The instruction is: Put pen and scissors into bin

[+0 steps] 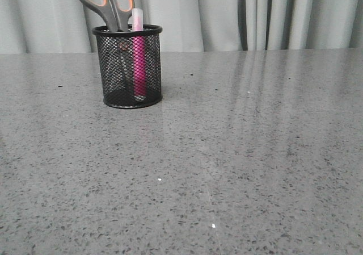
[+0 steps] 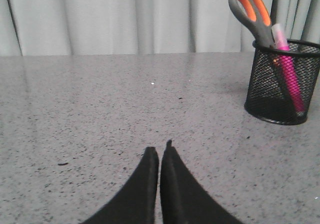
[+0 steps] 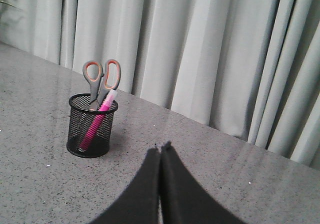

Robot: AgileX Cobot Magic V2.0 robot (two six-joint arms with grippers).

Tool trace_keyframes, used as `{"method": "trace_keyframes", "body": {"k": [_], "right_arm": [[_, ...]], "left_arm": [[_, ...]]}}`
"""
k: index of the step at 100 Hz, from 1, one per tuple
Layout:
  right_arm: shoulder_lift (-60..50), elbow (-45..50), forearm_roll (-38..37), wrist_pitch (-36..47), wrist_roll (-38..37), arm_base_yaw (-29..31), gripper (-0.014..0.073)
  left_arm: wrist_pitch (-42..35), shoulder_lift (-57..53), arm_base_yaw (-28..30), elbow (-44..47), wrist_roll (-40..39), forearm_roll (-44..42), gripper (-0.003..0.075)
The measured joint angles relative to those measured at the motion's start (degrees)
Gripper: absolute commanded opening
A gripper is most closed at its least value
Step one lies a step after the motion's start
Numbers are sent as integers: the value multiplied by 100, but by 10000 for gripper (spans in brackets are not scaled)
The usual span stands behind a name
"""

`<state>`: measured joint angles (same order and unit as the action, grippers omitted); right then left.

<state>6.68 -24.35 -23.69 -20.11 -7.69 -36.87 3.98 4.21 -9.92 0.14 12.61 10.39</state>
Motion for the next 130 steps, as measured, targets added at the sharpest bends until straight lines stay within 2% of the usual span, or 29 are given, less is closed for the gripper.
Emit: {"method": "trace_keyframes", "body": {"k": [11,37,61,130], "right_arm": [[0,0,0,0,0,0,-69],[0,0,0,-4,0,0,-69],[0,0,0,-4,0,0,-69],[0,0,0,-4,0,9,-69]], "left_arm": [[316,-185,256,0,-24,-396,-19],[1496,-444,912,0,-24,-106,-19],[1554,-444,1232,0,-32,169,-19],[1565,-444,1236,0,-45,189,-19]]}}
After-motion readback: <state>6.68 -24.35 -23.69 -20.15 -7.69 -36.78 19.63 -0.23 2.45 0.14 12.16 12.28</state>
